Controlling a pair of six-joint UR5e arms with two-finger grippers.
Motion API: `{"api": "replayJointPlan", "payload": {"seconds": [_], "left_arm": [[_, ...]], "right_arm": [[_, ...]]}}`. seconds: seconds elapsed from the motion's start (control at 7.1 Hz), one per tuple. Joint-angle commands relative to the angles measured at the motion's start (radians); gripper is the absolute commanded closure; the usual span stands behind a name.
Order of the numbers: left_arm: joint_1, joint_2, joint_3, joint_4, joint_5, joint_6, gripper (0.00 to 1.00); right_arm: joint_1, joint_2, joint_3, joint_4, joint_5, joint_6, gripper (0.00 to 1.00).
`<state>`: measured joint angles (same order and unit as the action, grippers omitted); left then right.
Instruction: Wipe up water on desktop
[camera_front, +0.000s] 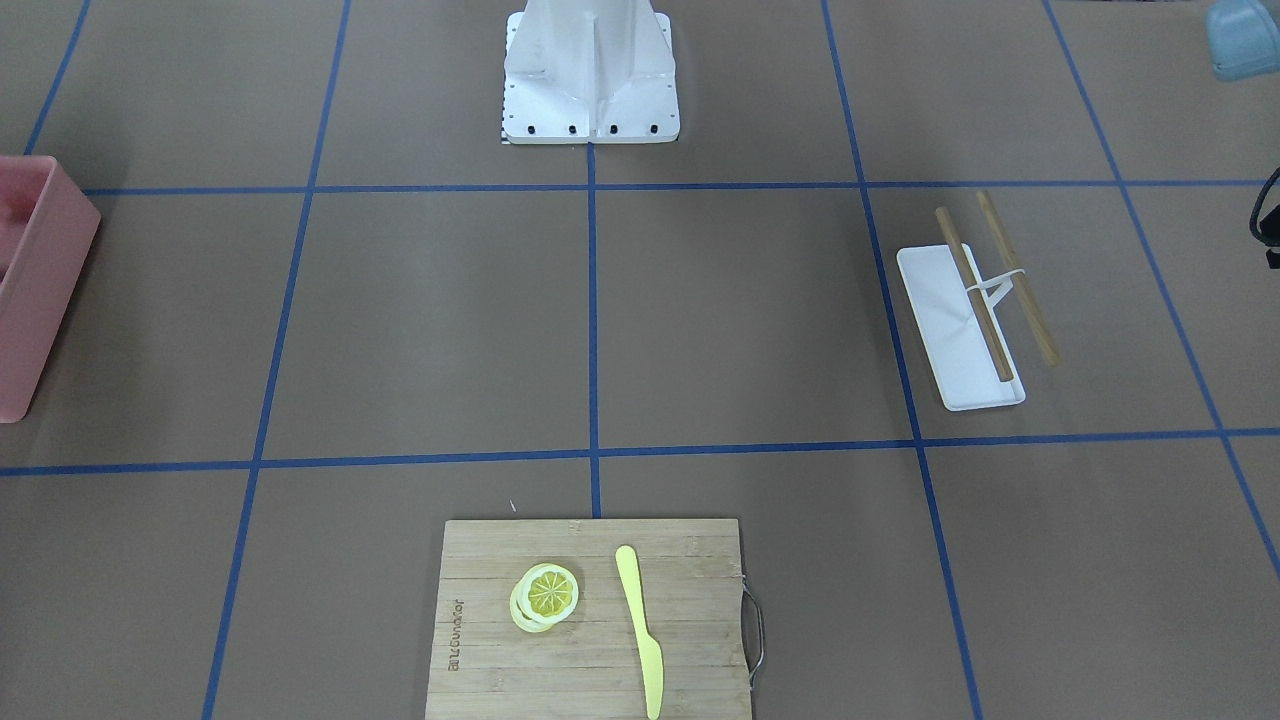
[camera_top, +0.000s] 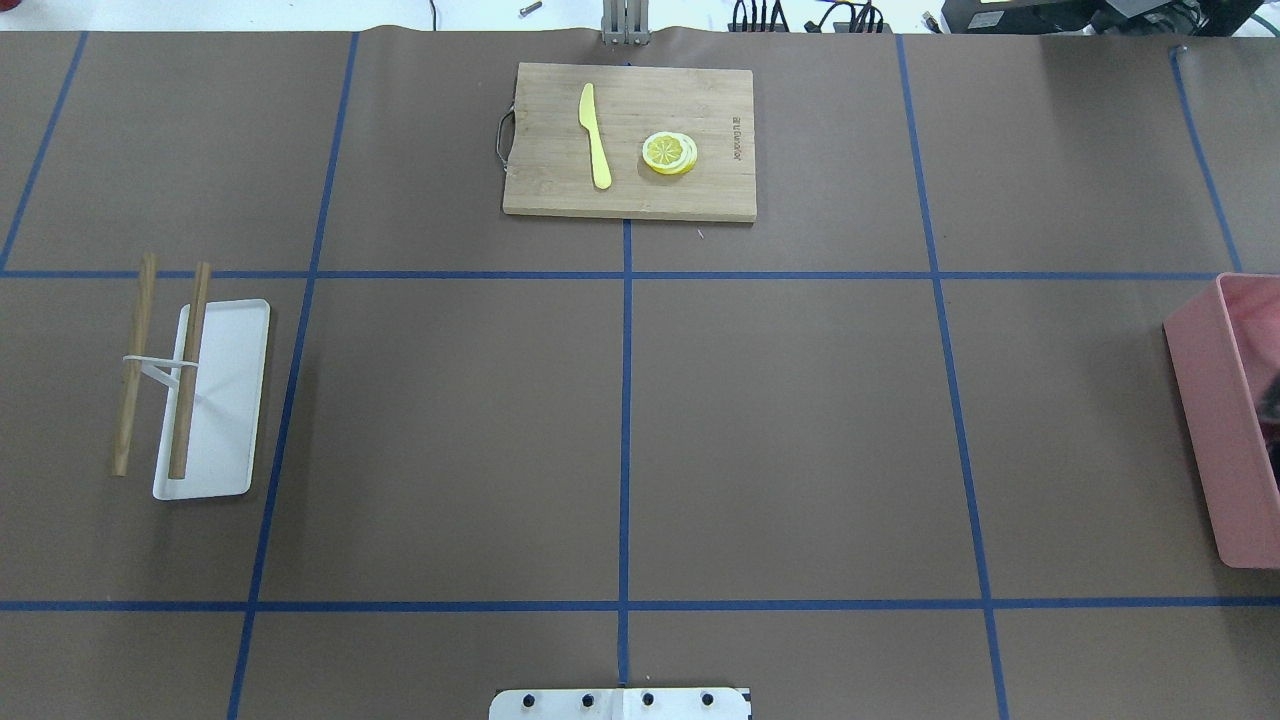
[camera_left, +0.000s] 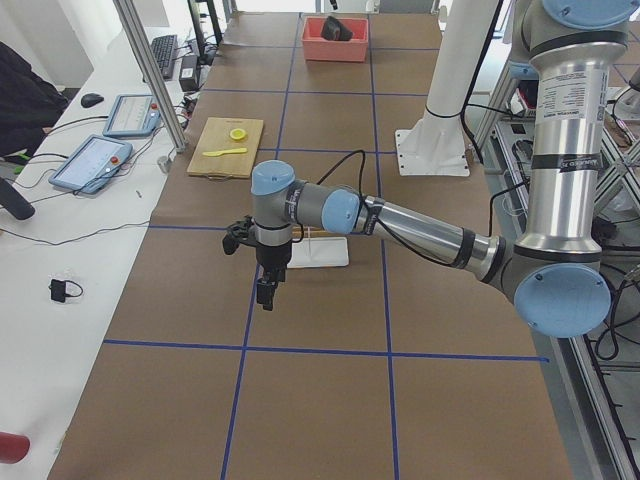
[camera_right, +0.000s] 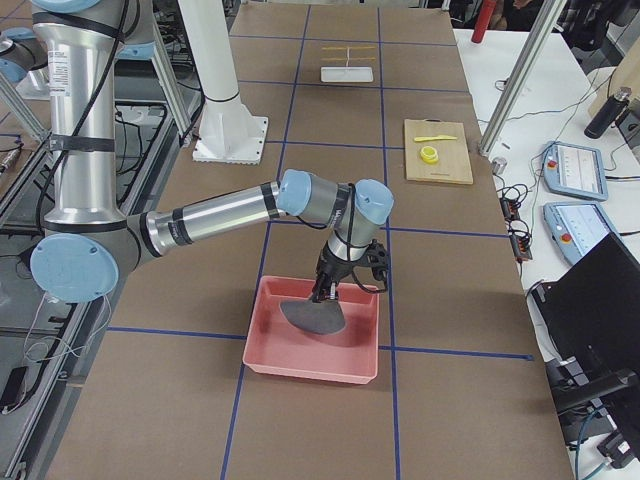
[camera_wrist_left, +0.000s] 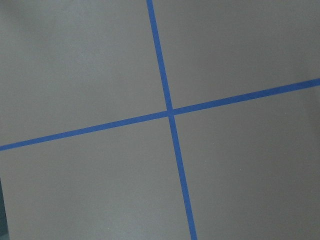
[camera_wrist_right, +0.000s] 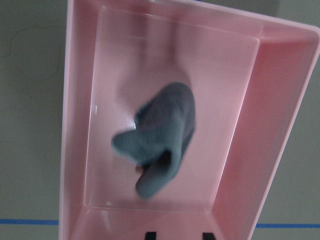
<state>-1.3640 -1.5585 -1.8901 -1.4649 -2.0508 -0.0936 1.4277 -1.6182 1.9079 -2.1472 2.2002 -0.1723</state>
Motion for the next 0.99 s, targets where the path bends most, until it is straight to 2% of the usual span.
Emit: {"api": "replayJointPlan", "payload": {"seconds": [0.0,0.14,0.56,0.84], "left_arm": [[-0.001,0.0,-0.003,0.0,-0.002,0.002,0.02],[-0.001,0.003,-0.007,0.0,-0.012,0.009,0.02],[-0.021,0.018,-0.012,0.002,-0.032,0.011,0.02],[-0.065,0.023,-0.004,0.015,-0.032,0.076,0.02]], "right_arm": [[0.0,0.006,-0.022,0.016,0.018,0.01,0.0],[-0.001,0.01,-0.026,0.059,0.016,0.007,0.0],[0.033,0.035,-0.064,0.319,0.012,0.023,0.0],[0.053,0.043,-0.127,0.468,0.019,0.156,0.0]]}}
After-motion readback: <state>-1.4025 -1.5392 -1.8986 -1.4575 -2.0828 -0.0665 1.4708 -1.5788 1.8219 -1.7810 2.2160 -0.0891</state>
